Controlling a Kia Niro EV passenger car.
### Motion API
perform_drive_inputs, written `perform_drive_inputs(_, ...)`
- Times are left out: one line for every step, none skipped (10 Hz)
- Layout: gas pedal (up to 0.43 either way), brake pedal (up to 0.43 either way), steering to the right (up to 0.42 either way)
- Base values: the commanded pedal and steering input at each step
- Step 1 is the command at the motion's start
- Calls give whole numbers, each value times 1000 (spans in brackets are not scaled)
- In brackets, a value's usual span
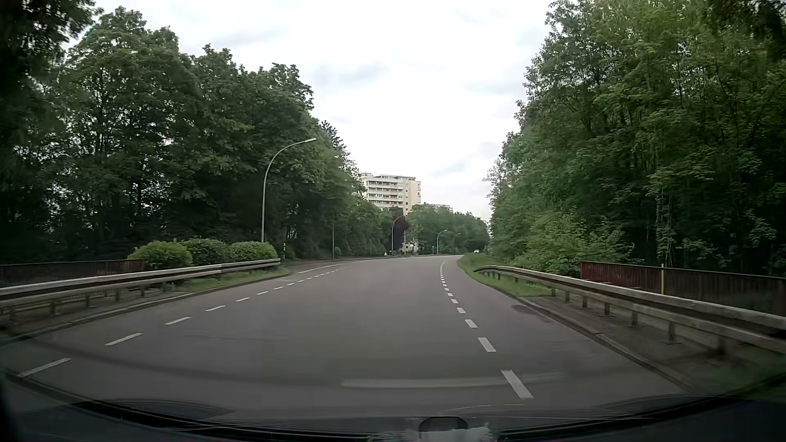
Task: Follow the waypoints while adhering to traffic rules and regulations
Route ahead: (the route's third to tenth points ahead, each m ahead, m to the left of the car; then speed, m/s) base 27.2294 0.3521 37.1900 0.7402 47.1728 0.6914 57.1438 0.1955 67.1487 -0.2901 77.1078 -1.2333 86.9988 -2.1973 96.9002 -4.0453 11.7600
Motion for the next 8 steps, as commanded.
perform_drive_inputs(87,0,6)
perform_drive_inputs(87,0,7)
perform_drive_inputs(87,0,8)
perform_drive_inputs(87,0,9)
perform_drive_inputs(87,0,9)
perform_drive_inputs(87,0,9)
perform_drive_inputs(87,0,9)
perform_drive_inputs(87,0,8)
